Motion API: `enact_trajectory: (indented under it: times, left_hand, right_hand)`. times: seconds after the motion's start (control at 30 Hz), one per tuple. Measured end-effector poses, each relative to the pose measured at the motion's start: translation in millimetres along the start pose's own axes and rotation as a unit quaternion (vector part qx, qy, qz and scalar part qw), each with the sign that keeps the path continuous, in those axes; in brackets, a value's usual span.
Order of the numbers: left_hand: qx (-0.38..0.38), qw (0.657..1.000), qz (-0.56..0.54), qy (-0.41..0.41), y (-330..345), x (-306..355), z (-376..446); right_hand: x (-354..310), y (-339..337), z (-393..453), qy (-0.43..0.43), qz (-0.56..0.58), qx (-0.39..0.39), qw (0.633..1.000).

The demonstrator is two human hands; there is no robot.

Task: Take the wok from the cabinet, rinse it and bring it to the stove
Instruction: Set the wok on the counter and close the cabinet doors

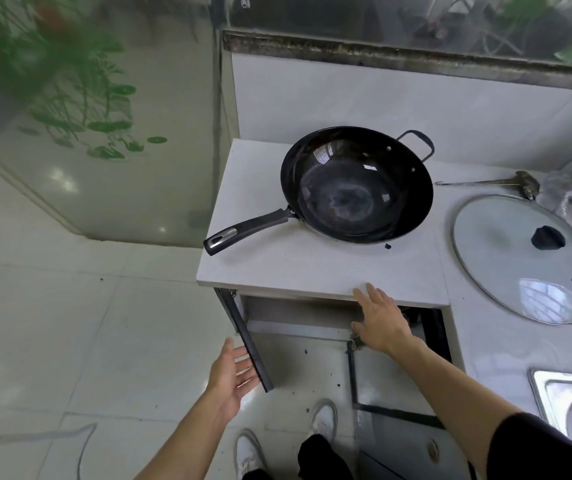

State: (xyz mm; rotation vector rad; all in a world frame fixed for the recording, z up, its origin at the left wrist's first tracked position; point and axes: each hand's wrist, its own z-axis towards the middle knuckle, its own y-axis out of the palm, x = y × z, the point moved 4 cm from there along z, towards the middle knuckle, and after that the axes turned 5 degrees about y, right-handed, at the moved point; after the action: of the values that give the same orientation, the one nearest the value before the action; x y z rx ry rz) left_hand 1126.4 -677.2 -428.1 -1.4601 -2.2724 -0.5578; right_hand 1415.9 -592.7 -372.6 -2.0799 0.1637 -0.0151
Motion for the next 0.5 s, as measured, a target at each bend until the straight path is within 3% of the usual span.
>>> enact_trajectory:
  times: [0.1, 0.33, 0.5]
  left_hand:
    - [-0.006, 0.998, -0.055, -0.015, 19.5, -3.3, 4.0]
    - [-0.03, 0.982, -0.181, -0.041, 59.9, -5.0, 16.7]
    - [-0.028, 0.985, -0.167, -0.042, 79.9, -1.0, 20.0]
  right_hand:
    - [2.4, 0.8, 7.6, -0.014, -0.021, 0.009, 1.0]
    - [4.9, -7.0, 20.0, -0.029, -0.062, -0.059, 0.996]
    - [2.2, -5.3, 21.2, -0.035, -0.077, -0.044, 0.995]
